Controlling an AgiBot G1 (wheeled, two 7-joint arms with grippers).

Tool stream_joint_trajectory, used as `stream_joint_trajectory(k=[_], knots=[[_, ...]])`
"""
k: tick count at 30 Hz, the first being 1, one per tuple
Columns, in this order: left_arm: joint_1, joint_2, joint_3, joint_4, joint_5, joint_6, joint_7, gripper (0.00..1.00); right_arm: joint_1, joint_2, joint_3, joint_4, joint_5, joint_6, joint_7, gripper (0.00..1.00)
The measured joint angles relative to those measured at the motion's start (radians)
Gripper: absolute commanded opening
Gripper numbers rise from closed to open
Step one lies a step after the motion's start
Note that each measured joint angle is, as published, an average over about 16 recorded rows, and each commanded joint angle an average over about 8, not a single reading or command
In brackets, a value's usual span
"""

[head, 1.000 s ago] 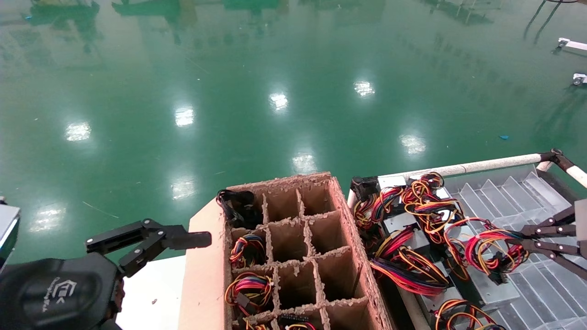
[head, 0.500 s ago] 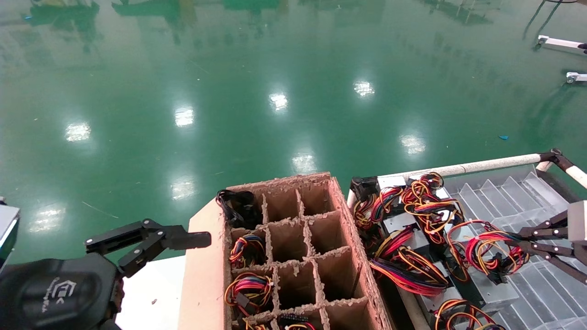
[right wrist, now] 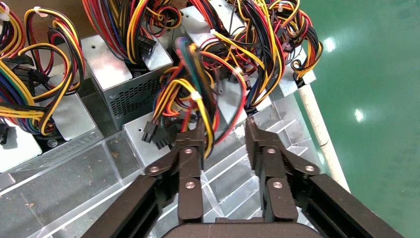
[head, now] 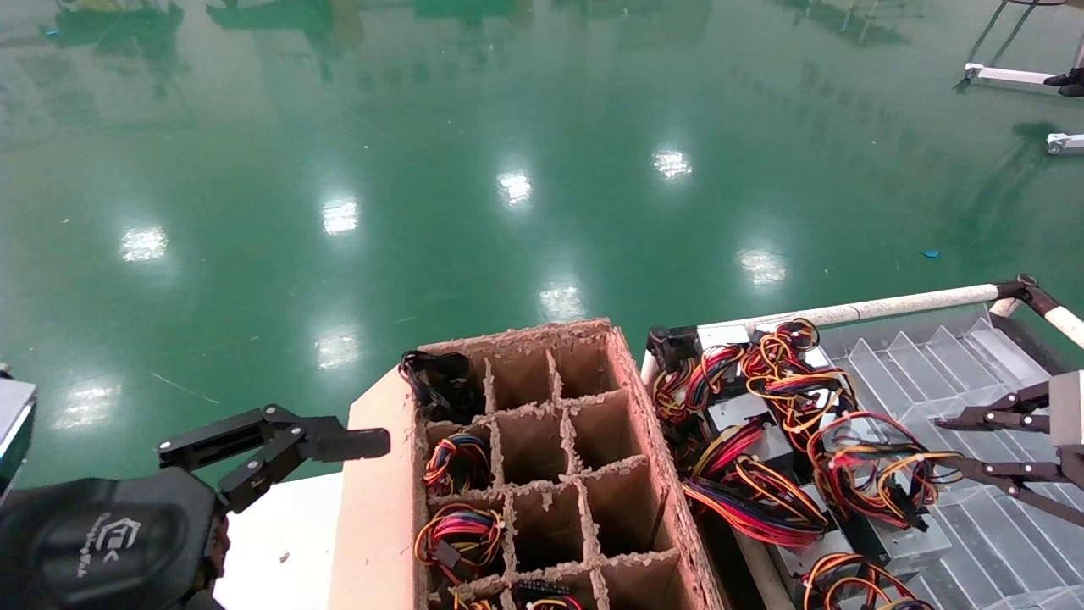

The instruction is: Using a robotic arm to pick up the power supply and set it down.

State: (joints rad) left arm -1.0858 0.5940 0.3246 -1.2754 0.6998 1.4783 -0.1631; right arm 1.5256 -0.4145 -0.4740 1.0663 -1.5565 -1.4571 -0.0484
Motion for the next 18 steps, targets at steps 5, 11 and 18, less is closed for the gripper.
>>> stream_joint_trajectory(k=[5,11,18], knots=[[0.0,0.0,0.0,0.0,0.0,0.0,0.0,1.0,0.007,-0.001,0.012,-0.012,0.029,-0.008,0.002,1.0],[0.0,0.0,0.0,0.0,0.0,0.0,0.0,1.0,0.019,-0.008,0.034,-0.043,0.087,-0.023,0.004,1.0],[0.0,0.0,0.001,0.0,0.0,0.0,0.0,1.0,0.018,-0.02,0.056,-0.069,0.153,-0.037,0.007,1.0]])
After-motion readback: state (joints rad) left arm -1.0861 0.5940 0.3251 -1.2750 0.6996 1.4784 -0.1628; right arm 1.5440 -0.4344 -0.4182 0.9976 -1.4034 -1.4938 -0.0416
